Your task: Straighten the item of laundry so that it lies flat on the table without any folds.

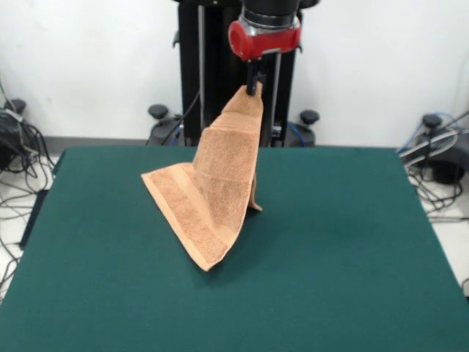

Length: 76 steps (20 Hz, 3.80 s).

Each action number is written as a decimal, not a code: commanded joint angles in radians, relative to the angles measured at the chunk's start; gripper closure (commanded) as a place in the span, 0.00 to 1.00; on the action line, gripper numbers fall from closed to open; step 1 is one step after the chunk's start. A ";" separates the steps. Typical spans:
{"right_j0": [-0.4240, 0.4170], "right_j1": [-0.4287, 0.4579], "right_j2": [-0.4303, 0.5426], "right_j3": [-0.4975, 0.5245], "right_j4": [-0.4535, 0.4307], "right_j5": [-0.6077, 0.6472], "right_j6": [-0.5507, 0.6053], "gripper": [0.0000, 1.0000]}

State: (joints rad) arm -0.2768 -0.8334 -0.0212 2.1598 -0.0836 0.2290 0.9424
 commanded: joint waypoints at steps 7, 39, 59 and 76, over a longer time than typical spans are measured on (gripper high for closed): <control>0.004 -0.048 0.004 -0.032 0.101 0.123 0.271 1.00; -0.022 -0.005 -0.003 -0.079 0.068 0.077 0.246 1.00; -0.036 -0.013 0.025 -0.068 0.073 0.067 0.237 0.00; -0.048 0.157 0.015 -0.127 0.046 -0.056 0.222 0.00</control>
State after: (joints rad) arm -0.3188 -0.7644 -0.0211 2.0802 -0.0345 0.2055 0.9424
